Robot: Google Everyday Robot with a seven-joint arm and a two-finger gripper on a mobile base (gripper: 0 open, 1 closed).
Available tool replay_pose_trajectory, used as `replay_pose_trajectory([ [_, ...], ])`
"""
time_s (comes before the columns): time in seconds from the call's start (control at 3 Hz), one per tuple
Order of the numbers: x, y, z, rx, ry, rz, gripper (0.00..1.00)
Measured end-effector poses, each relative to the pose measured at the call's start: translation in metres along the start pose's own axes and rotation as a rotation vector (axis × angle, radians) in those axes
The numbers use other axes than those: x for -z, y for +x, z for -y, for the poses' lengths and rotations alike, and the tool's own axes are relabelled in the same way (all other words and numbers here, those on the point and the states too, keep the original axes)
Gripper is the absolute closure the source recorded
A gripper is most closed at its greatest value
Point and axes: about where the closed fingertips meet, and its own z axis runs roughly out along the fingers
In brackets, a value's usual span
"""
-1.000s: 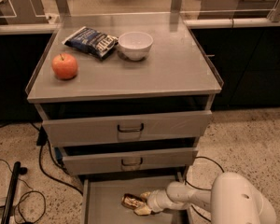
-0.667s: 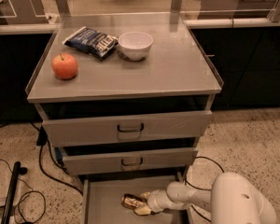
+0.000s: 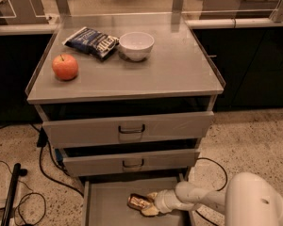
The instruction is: Pick orange can from bottom drawer and place on counter
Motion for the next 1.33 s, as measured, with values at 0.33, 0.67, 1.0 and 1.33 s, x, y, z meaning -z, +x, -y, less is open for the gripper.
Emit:
replay_pose_trajectory([
  [0.33,0.044,-0.012,-0.009,0.023,0.003,0.022,1.0],
  [0.67,0.079,-0.022,-0.019,0.049,0.007,0.049,1.0],
  [1.0,0.115,-0.034,-0.029,0.084,0.016,0.076,1.0],
  [1.33,0.15,-0.048,-0.037,0.122,0.026,0.069,1.0],
])
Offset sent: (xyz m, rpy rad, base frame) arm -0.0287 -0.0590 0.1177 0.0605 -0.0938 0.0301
